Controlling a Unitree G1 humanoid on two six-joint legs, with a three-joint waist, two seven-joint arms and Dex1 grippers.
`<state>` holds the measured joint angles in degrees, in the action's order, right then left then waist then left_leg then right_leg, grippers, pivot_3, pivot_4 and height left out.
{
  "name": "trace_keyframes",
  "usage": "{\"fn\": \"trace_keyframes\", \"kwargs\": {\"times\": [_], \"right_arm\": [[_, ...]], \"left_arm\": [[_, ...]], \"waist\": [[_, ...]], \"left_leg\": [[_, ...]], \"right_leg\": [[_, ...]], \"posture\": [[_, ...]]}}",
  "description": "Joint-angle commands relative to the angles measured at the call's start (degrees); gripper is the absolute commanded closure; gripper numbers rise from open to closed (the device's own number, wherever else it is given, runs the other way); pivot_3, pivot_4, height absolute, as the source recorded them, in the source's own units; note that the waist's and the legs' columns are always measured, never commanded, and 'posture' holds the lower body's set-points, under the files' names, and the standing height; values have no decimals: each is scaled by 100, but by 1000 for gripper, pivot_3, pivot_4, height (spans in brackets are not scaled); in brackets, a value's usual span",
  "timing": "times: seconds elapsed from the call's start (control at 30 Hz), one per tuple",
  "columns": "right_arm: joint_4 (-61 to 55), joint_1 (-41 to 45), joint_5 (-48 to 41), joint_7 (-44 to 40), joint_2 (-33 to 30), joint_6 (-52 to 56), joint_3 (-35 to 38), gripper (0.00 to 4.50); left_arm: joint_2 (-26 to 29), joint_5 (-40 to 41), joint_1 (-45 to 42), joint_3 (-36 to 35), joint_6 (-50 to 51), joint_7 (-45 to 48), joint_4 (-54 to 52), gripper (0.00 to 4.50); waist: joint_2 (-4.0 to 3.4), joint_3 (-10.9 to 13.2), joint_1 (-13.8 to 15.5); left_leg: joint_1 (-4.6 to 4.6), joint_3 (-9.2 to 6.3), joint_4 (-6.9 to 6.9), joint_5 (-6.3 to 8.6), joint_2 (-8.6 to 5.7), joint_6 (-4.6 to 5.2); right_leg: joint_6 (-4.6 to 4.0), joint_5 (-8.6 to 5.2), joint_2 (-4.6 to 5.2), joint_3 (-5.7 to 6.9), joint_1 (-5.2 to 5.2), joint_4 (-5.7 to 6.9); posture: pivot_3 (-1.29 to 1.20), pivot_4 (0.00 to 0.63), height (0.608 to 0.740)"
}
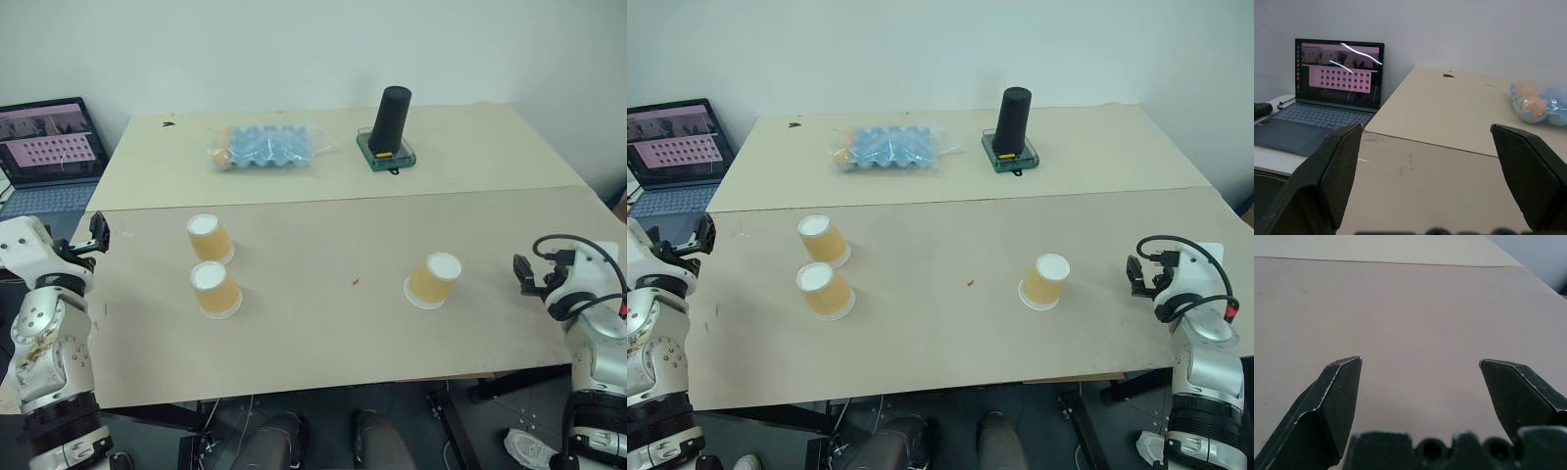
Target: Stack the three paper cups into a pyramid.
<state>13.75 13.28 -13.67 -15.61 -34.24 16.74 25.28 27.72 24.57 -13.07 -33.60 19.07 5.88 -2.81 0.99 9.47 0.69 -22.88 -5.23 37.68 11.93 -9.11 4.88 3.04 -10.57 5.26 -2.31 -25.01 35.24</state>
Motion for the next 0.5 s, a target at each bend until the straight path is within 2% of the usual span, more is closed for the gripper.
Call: {"fn": "trace_keyframes", "kwargs": {"times": [0.03, 0.2, 0.33, 0.4, 0.5], "right_arm": [[-228, 70, -12, 79, -78, -131, 139, 0], [-321, 466, -290, 155, -408, 34, 574, 0], [-1267, 968, -1408, -979, -901, 747, 606, 0], [-1488, 1008, -1701, -1245, -1004, 969, 604, 0], [-2426, 1013, -2717, -2571, -1533, 1589, 326, 0]], "left_arm": [[93, -41, -39, 11, -149, 132, -23, 51], [246, 367, 97, -79, 14, 782, -103, 51], [639, 1289, 342, -87, 711, 1697, -866, 51], [776, 1446, 445, -67, 868, 1898, -1058, 51], [1332, 2329, 763, -244, 1647, 2597, -1597, 51]], "waist": [[0, 0, 0], [-9, 5, -14], [-11, 7, -49], [-11, 7, -63], [-15, 9, -74]], "left_leg": [[0, 0, 0, 0, 0, 0], [-3, 3, 0, 0, -2, 0], [-17, 3, -4, 0, 2, 0], [-24, 1, -5, 0, 10, 0], [-24, -1, -10, 4, 14, 1]], "right_leg": [[0, 0, 0, 0, 0, 0], [0, 0, 1, -4, -3, 1], [0, 0, -1, -4, -3, 2], [-1, 1, -2, -2, -8, -1], [-2, 1, 2, -1, -5, -9]], "posture": [[0, 150, 740], [0, 150, 740], [0, 150, 740], [0, 150, 740], [0, 150, 740]]}}
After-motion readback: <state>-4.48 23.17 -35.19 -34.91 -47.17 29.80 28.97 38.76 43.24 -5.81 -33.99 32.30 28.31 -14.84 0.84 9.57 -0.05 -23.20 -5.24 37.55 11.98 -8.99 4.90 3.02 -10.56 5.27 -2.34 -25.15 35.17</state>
